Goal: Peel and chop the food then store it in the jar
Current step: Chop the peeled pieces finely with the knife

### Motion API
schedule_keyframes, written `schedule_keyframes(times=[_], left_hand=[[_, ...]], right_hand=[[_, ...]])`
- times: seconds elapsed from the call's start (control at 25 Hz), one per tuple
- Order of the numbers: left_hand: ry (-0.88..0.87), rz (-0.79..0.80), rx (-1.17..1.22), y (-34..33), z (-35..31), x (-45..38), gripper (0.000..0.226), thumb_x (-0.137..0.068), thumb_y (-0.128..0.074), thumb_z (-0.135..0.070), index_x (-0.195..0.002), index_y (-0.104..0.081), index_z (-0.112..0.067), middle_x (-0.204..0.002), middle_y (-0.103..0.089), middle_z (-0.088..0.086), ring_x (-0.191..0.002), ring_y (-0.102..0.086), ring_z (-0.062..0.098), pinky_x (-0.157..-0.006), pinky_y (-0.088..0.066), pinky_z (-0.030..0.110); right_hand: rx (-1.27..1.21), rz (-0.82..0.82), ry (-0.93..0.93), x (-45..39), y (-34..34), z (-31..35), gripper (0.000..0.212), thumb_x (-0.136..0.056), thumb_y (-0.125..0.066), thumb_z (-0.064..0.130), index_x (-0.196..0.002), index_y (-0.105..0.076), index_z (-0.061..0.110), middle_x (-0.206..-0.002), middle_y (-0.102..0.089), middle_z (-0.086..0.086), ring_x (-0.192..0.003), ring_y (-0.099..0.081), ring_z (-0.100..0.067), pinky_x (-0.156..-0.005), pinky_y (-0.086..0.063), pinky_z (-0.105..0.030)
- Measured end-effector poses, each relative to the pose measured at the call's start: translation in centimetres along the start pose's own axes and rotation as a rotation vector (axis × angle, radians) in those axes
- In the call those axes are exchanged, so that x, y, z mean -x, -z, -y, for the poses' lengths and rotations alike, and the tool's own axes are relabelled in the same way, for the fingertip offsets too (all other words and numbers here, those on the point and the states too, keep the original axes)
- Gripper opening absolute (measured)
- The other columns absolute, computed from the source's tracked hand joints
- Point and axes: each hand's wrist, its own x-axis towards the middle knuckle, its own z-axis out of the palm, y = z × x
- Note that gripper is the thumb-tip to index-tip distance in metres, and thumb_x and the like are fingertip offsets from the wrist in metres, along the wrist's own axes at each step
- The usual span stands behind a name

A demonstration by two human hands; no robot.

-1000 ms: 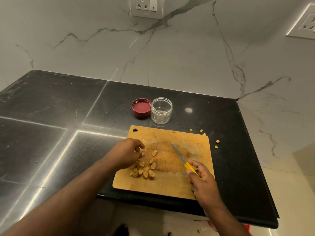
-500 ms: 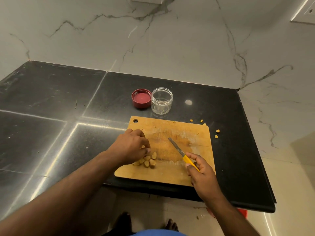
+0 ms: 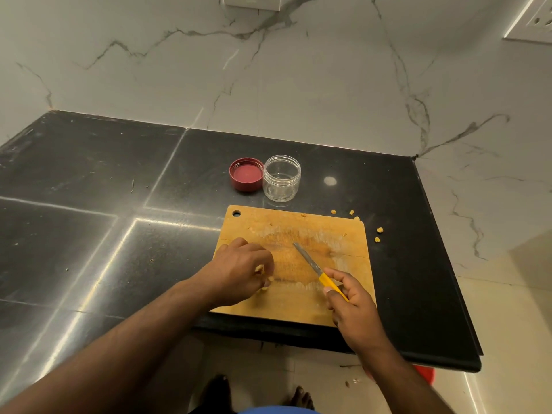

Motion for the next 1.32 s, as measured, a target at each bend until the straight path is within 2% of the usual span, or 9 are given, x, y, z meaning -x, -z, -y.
schedule_keyframes(times=[0.12,0.24,0.4,0.56,0.8,0.92,1.08,1.16,1.32], left_hand=[[0.095,0.010,0.274,0.2,-0.2,0.1,0.014,-0.095,-0.064,-0.030,-0.102,-0.055,-0.037,-0.110,-0.063,-0.013,-0.104,-0.059,0.010,-0.085,-0.052,0.030],[0.193,-0.089,0.431,0.1,-0.7,-0.6,0.011,-0.096,-0.064,-0.025,-0.104,-0.062,-0.032,-0.105,-0.064,-0.014,-0.093,-0.060,0.005,-0.067,-0.045,0.014],[0.177,-0.098,0.385,-0.5,-2.5,-4.2,0.012,-0.093,-0.069,-0.025,-0.103,-0.071,-0.032,-0.110,-0.064,-0.012,-0.100,-0.057,0.007,-0.079,-0.048,0.020],[0.211,-0.074,0.331,-1.0,-3.3,-7.1,0.020,-0.095,-0.066,-0.025,-0.115,-0.070,-0.028,-0.117,-0.067,-0.008,-0.106,-0.059,0.011,-0.090,-0.053,0.029],[0.236,-0.149,0.269,-1.3,-2.6,-6.7,0.030,-0.092,-0.070,-0.023,-0.122,-0.070,-0.028,-0.115,-0.068,-0.008,-0.098,-0.058,0.007,-0.088,-0.054,0.029],[0.229,-0.141,0.263,-1.8,-2.5,-6.7,0.032,-0.087,-0.075,-0.030,-0.119,-0.071,-0.031,-0.111,-0.067,-0.009,-0.099,-0.059,0.008,-0.088,-0.056,0.033],[0.231,-0.191,0.204,-2.6,-2.6,-7.1,0.025,-0.086,-0.074,-0.038,-0.111,-0.073,-0.032,-0.107,-0.067,-0.010,-0.101,-0.053,0.011,-0.086,-0.054,0.035],[0.233,-0.217,0.180,-2.8,-2.6,-7.1,0.025,-0.087,-0.073,-0.041,-0.110,-0.073,-0.032,-0.104,-0.068,-0.012,-0.101,-0.051,0.011,-0.086,-0.053,0.036],[0.209,-0.247,0.166,-3.5,-2.5,-7.0,0.030,-0.087,-0.071,-0.047,-0.114,-0.071,-0.034,-0.102,-0.069,-0.012,-0.100,-0.052,0.012,-0.084,-0.052,0.038]], right_hand=[[-0.002,-0.006,-0.008,0.1,0.3,0.2,0.030,-0.099,-0.055,0.021,-0.123,-0.060,0.039,-0.094,-0.056,0.016,-0.072,-0.048,0.001,-0.063,-0.038,-0.016],[-0.040,-0.030,-0.025,0.4,0.6,0.7,0.030,-0.100,-0.054,0.021,-0.121,-0.061,0.040,-0.089,-0.057,0.012,-0.065,-0.047,0.000,-0.055,-0.037,-0.015],[-0.244,-0.096,-0.092,1.0,1.4,1.7,0.029,-0.101,-0.050,0.017,-0.122,-0.060,0.035,-0.074,-0.054,-0.003,-0.052,-0.037,-0.009,-0.044,-0.031,-0.022],[-0.387,-0.127,-0.139,1.6,2.3,2.2,0.028,-0.102,-0.047,0.013,-0.122,-0.059,0.028,-0.078,-0.063,-0.006,-0.047,-0.040,-0.013,-0.039,-0.030,-0.024],[-0.201,-0.070,-0.165,2.5,2.3,1.4,0.039,-0.097,-0.048,0.005,-0.124,-0.055,0.032,-0.097,-0.064,-0.013,-0.047,-0.038,-0.012,-0.041,-0.032,-0.027],[0.026,-0.026,-0.104,2.8,2.2,0.1,0.044,-0.099,-0.050,0.018,-0.137,-0.047,0.039,-0.091,-0.057,0.000,-0.065,-0.044,0.000,-0.057,-0.039,-0.023],[0.313,0.013,0.035,3.5,1.1,0.6,0.046,-0.103,-0.044,0.026,-0.146,-0.036,0.038,-0.130,-0.050,0.018,-0.098,-0.055,0.001,-0.087,-0.047,-0.021],[0.425,0.023,0.112,3.8,0.4,1.4,0.049,-0.104,-0.041,0.023,-0.151,-0.031,0.034,-0.137,-0.042,0.020,-0.120,-0.045,0.005,-0.102,-0.039,-0.018],[0.544,0.052,0.165,3.6,-0.4,2.0,0.051,-0.105,-0.037,0.019,-0.154,-0.026,0.027,-0.133,-0.039,0.018,-0.111,-0.036,0.014,-0.092,-0.024,0.002]])
